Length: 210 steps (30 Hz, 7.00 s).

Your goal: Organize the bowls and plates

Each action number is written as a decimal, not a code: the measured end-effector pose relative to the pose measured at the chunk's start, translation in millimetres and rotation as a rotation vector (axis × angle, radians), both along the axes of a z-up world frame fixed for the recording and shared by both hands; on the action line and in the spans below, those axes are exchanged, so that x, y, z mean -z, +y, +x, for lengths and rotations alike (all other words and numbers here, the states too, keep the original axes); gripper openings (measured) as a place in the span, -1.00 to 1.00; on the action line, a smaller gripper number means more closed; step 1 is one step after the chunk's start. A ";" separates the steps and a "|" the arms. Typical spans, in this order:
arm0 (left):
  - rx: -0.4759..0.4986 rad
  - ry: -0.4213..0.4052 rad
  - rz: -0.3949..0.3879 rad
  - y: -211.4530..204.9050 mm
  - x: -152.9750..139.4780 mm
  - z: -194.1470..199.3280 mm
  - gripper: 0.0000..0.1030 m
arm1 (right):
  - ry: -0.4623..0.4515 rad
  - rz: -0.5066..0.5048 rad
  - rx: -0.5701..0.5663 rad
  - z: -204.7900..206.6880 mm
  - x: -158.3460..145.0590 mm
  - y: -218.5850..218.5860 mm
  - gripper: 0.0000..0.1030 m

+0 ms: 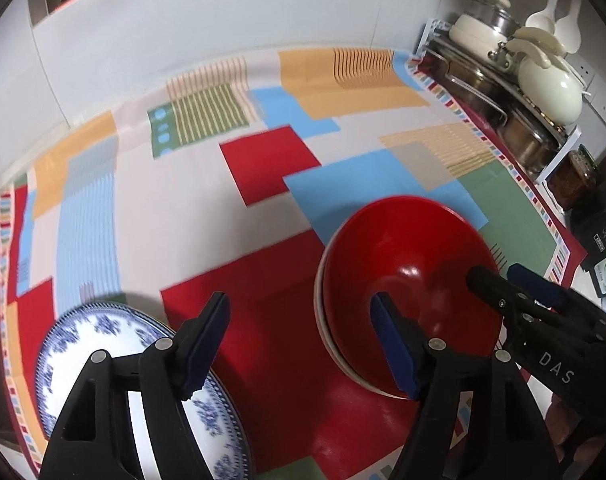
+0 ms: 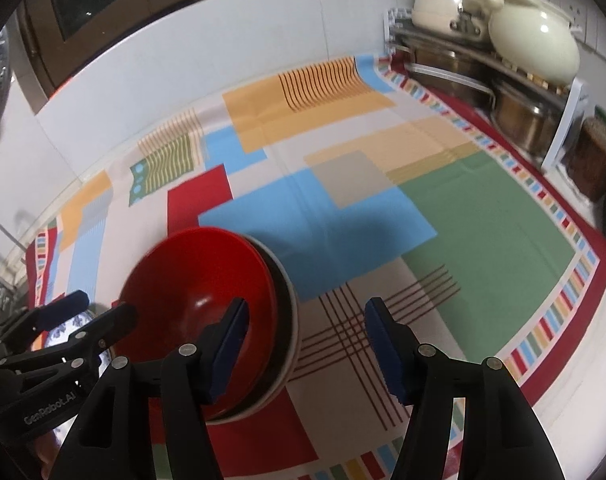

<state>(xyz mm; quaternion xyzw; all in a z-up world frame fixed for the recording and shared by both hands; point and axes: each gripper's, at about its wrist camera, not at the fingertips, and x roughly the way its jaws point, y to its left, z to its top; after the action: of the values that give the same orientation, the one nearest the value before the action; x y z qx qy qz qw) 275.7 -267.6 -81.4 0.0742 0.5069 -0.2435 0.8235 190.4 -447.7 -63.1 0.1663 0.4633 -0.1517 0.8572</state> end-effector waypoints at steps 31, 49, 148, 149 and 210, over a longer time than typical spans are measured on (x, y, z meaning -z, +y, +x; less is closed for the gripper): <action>-0.068 0.233 -0.049 -17.3 35.2 10.3 -0.47 | 0.126 0.242 -0.006 19.8 39.6 -4.8 -0.49; -0.198 0.190 -0.080 10.4 6.2 -13.0 -0.47 | 0.106 0.237 -0.075 14.6 18.3 5.6 -0.48; -0.432 0.224 -0.129 249.4 26.9 -20.1 -0.07 | 0.189 0.219 -0.395 62.9 13.8 239.8 -0.46; -0.429 0.217 -0.130 250.6 24.0 -21.8 -0.02 | 0.186 0.223 -0.394 62.1 11.9 239.4 -0.44; -0.546 -0.593 0.037 211.4 -81.4 -374.5 1.00 | -0.398 -0.211 -0.345 -283.6 -118.4 172.9 0.66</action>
<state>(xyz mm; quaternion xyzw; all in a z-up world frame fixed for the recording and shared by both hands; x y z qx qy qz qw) -98.7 -56.2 -0.1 0.0185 0.2527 0.0255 0.9670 -93.2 -274.9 55.3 0.0213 0.2888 -0.0156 0.9570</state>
